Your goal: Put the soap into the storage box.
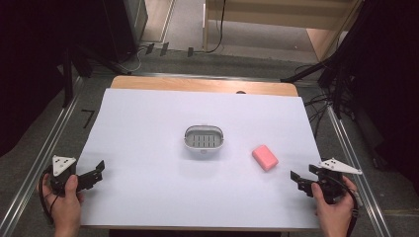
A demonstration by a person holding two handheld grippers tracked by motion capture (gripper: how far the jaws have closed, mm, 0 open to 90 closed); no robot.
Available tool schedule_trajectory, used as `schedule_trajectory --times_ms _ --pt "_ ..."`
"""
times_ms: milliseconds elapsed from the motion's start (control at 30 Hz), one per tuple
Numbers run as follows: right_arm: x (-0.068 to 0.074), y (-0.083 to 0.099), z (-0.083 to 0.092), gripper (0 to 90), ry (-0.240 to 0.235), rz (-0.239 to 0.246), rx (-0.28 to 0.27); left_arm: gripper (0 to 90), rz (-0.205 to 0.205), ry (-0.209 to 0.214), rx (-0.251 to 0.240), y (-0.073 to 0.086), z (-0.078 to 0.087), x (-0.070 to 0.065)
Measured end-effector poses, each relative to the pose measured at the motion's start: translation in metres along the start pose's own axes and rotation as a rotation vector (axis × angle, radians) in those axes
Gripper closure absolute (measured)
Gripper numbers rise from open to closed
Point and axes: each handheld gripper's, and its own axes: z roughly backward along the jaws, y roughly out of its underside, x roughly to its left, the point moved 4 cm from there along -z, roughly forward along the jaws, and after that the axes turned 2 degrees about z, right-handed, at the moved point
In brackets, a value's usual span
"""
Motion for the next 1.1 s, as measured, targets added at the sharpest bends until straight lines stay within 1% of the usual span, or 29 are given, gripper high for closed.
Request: schedule_trajectory --times_ms 33,67,100,133,167,200,233,300,367,433,467,600,633,733,833,900,1100 --pt "0.001 -0.002 -0.001 22.6 -0.006 0.008 0.016 8.2 0.001 0.0 0.001 0.0 0.0 0.0" --pt "0.001 -0.002 -0.001 22.6 -0.006 0.008 0.016 8.2 0.001 0.0 0.001 0.0 0.0 0.0" --pt "0.003 -0.004 -0.003 21.8 -0.012 0.02 0.038 8.2 0.003 0.0 0.001 0.0 0.0 0.0" --pt "0.006 -0.007 -0.007 17.1 -0.001 0.052 0.091 8.3 0.005 0.0 0.001 0.0 0.0 0.0" --pt "0.008 -0.009 -0.009 16.1 -0.002 0.063 0.112 8.2 0.006 0.0 0.0 0.0 0.001 0.0" --pt "0.011 -0.01 -0.011 15.5 -0.008 0.064 0.127 8.3 0.006 0.0 0.0 0.0 0.001 0.0" --pt "0.011 -0.01 -0.011 15.5 -0.008 0.064 0.127 8.3 0.006 0.0 0.0 0.0 0.001 0.0" --pt "0.014 -0.013 -0.014 14.5 -0.017 0.073 0.154 8.2 0.005 0.001 0.001 0.0 0.0 0.0" --pt "0.016 -0.016 -0.017 14.6 -0.023 0.066 0.181 8.2 0.004 0.001 0.001 0.0 0.0 0.0" --pt "0.019 -0.02 -0.022 14.9 -0.043 0.068 0.216 8.2 0.005 0.001 0.002 0.0 0.0 0.0" --pt "0.02 -0.021 -0.023 14.8 -0.049 0.07 0.225 8.3 0.005 0.002 0.001 0.0 0.0 0.0" --pt "0.022 -0.024 -0.028 14.7 -0.045 0.088 0.261 8.2 0.002 0.001 0.002 0.0 0.0 0.0" --pt "0.022 -0.024 -0.028 14.7 -0.045 0.088 0.261 8.2 0.002 0.001 0.002 0.0 0.0 0.0" --pt "0.024 -0.028 -0.032 14.7 -0.045 0.089 0.287 8.2 0.001 0.001 0.001 0.0 0.0 0.0" --pt "0.024 -0.031 -0.033 16.7 -0.04 0.098 0.297 8.3 0.0 0.001 0.001 0.0 0.0 0.0" --pt "0.025 -0.031 -0.034 16.7 -0.042 0.095 0.302 8.3 0.0 0.001 0.001 0.0 0.0 0.0" --pt "0.029 -0.035 -0.039 16.6 -0.047 0.118 0.333 8.2 -0.002 0.001 0.003 0.0 0.0 0.0"
